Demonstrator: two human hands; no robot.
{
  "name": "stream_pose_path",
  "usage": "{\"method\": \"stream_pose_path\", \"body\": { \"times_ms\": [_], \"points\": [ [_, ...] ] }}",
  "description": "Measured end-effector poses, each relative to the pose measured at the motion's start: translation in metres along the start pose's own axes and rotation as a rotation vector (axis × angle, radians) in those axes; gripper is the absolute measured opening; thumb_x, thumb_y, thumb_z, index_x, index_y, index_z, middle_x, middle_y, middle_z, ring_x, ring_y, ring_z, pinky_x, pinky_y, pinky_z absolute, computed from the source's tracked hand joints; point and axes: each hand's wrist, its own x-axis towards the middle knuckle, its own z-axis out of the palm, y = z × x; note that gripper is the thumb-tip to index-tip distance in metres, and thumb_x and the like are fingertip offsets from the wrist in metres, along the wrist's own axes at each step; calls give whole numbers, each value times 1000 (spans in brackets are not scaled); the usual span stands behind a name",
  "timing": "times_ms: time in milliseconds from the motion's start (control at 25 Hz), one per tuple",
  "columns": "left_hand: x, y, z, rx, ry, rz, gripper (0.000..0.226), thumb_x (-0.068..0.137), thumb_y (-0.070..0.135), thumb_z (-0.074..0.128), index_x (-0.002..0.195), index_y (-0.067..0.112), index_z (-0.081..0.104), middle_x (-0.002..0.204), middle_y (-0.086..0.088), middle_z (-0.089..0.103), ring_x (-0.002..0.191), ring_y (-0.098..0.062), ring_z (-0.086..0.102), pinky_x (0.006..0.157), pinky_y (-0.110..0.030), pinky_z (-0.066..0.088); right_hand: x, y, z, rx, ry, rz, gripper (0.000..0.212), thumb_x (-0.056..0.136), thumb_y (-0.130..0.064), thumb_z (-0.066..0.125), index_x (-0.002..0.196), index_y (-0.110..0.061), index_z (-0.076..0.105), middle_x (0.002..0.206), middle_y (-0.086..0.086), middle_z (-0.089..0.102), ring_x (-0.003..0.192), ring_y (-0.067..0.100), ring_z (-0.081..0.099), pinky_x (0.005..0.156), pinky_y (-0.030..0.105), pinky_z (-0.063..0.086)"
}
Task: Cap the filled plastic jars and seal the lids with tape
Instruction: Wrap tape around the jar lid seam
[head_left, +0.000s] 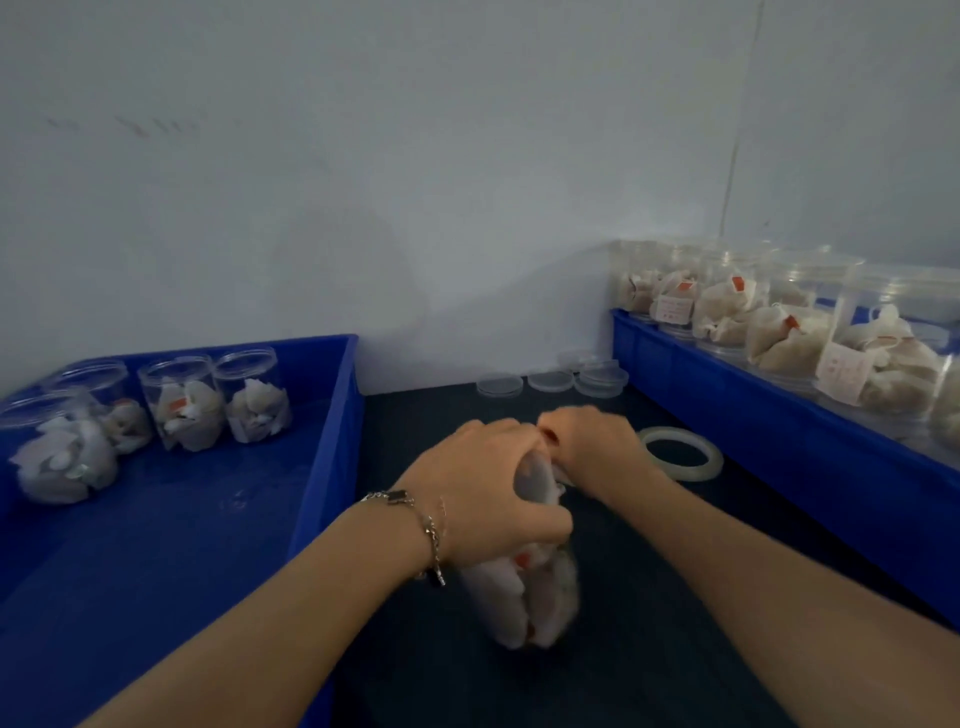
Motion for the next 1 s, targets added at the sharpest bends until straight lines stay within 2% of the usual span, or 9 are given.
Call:
{"method": "stream_pose_path", "body": {
  "times_ms": [40, 80, 160, 280, 440, 600, 720, 840, 1000],
  "points": [
    [2, -7, -4, 86, 50, 10, 39, 68, 55, 59, 98, 31, 50, 97, 14, 49, 92, -8, 47, 80, -30, 48, -4, -3, 13, -55, 51, -51, 28, 99, -41, 36, 98, -24, 57, 90, -4, 54, 81, 18, 61, 59, 28, 36],
    [2, -18, -8, 137, 59, 8, 37, 71, 54, 59, 100, 32, 49, 99, 16, 47, 93, -6, 44, 80, -28, 47, -10, -8, 24, -93, 95, -84, 34, 100, -43, 33, 121, -26, 53, 102, -2, 55, 84, 18, 62, 58, 27, 37],
    [0, -34, -7, 173, -36, -56, 39, 75, 53, 57, 109, 36, 45, 104, 17, 44, 96, -3, 40, 80, -23, 44, -21, -9, 43, -63, 113, -81, 50, 100, -46, 31, 146, -26, 28, 122, -1, 52, 86, 17, 62, 58, 26, 40],
    [1, -44, 1, 195, -135, -88, 46, 79, 52, 54, 121, 38, 42, 110, 18, 40, 100, -3, 37, 79, -23, 41, -32, -6, 60, 63, 86, -65, 55, 99, -47, 34, 148, -23, 21, 131, -3, 49, 93, 13, 61, 67, 24, 45],
    [7, -45, 0, 188, -160, -143, 54, 79, 52, 56, 129, 38, 41, 127, 16, 43, 103, -2, 37, 85, -26, 42, -43, -4, 74, 157, 31, -112, 52, 100, -39, 38, 147, -18, 27, 137, -2, 46, 120, 13, 47, 96, 27, 41],
    [6, -45, 1, 181, -210, -158, 60, 81, 59, 53, 135, 41, 34, 136, 18, 37, 107, 1, 32, 92, -27, 40, -46, -3, 77, 168, 43, -111, 46, 100, -40, 37, 142, -21, 34, 136, -6, 46, 121, 11, 43, 97, 27, 37],
    [6, -43, 1, 153, -137, -170, 44, 80, 65, 50, 118, 43, 46, 120, 22, 45, 105, 1, 42, 89, -26, 43, -50, -3, 80, 185, 86, -91, 41, 100, -38, 38, 137, -23, 39, 130, -8, 49, 114, 10, 45, 93, 26, 37],
    [9, -36, 4, 95, -83, -222, 21, 78, 53, 55, 90, 37, 54, 96, 20, 52, 88, -1, 51, 77, -25, 47, -51, -5, 80, 189, 105, -63, 40, 98, -33, 41, 136, -23, 40, 128, -8, 50, 113, 10, 46, 92, 27, 38],
    [18, -29, 9, 93, -29, -357, 17, 74, 44, 57, 76, 27, 57, 83, 8, 60, 78, -12, 57, 67, -30, 44, -56, -7, 73, 141, 65, -39, 48, 95, -36, 41, 141, -24, 35, 132, -9, 48, 116, 10, 44, 95, 28, 36]
  ]
}}
